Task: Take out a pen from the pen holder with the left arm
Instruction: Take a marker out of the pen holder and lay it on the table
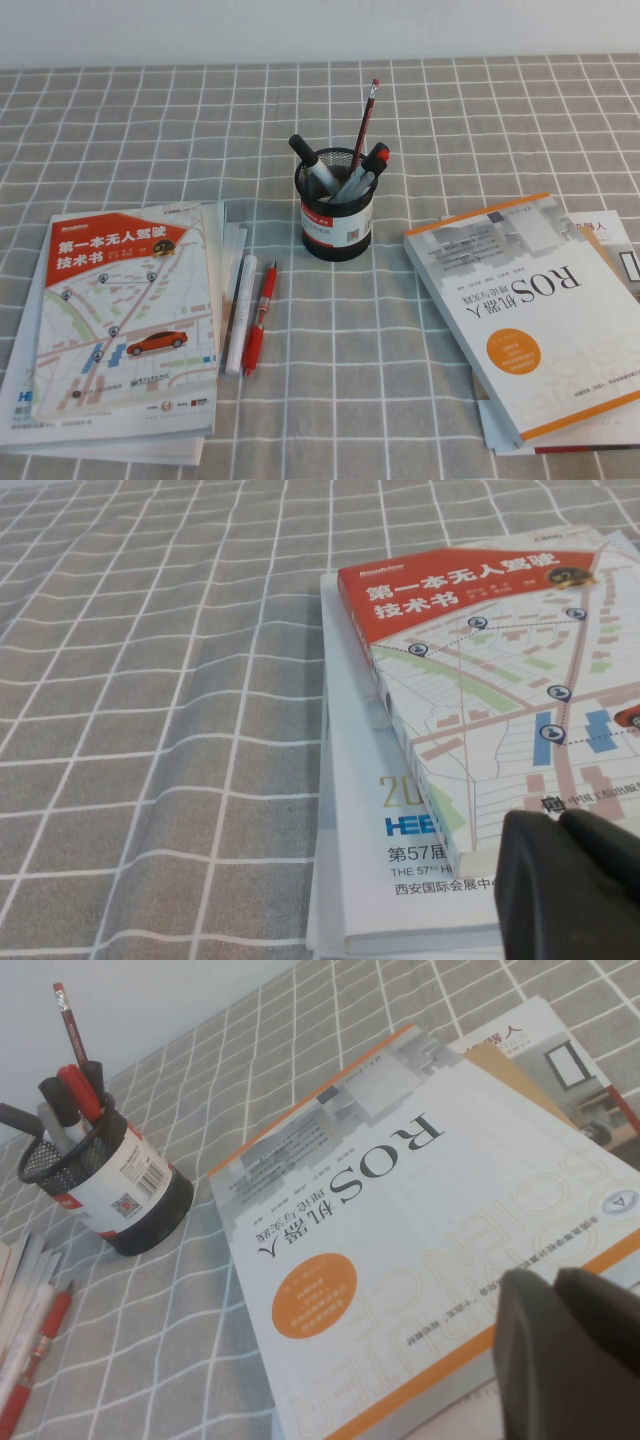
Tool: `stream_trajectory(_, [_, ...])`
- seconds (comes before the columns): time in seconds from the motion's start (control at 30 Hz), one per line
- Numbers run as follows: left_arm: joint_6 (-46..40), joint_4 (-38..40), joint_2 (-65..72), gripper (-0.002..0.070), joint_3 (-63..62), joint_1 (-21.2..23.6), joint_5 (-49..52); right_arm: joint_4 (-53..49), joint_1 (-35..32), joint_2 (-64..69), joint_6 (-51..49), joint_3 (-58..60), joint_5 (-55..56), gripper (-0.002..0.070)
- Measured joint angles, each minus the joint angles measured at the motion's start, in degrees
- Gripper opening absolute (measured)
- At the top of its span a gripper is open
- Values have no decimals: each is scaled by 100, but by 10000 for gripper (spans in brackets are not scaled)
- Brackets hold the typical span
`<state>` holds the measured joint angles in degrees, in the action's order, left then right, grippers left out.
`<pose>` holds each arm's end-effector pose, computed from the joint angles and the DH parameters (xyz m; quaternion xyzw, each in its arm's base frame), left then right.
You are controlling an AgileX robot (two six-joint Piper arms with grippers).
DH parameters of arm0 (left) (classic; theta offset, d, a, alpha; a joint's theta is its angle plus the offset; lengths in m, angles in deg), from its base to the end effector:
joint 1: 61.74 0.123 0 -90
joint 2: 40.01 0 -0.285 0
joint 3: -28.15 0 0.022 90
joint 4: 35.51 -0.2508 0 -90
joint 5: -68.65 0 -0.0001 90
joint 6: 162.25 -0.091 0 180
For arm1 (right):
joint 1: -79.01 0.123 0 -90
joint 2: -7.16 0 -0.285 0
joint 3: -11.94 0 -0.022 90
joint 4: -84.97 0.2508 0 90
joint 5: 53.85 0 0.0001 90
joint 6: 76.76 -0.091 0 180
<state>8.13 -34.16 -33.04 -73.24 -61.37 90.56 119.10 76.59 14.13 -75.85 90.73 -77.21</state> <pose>0.0522 -0.0005 0.1714 0.0588 0.8042 0.0415 0.5900 0.0519 0.0181 0.1744 0.1623 0.7768 0.2348 0.5614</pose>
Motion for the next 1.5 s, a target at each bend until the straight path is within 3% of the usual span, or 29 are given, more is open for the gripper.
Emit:
stream_trajectory(0.3, [103, 75, 0, -3, 0, 0, -184, 0, 0, 0, 0, 0, 0, -13])
stream_trajectory(0.37, [663, 927, 0, -4, 4, 0, -630, 9, 0, 0, 0, 0, 0, -13])
stream_trajectory(0.53, [2093, 4213, 0, -4, 4, 0, -1868, 9, 0, 0, 0, 0, 0, -13])
stream_trajectory(0.6, [2213, 4827, 0, -4, 4, 0, -2331, 9, 0, 0, 0, 0, 0, -13])
stream_trajectory(0.73, [1822, 5205, 0, -3, 4, 0, -2986, 9, 0, 0, 0, 0, 0, -13])
stream_trajectory(0.9, [1522, 5151, 0, -4, 4, 0, -2825, 9, 0, 0, 0, 0, 0, -13])
stream_trajectory(1.07, [348, 3893, 46, -3, -764, 0, -1037, 9, 0, 0, 0, 0, 0, -13])
stream_trajectory(1.17, [-595, 3762, 510, -3, -1737, 0, -436, 9, 0, 0, 0, 0, 0, -13])
stream_trajectory(1.37, [-2347, 4108, 2265, -3, -3463, 0, 735, 9, 0, 0, 0, 0, 0, -13])
stream_trajectory(1.5, [-3871, 5220, 3476, 10, -4102, 0, 1299, 9, 0, 0, 0, 0, 0, -13])
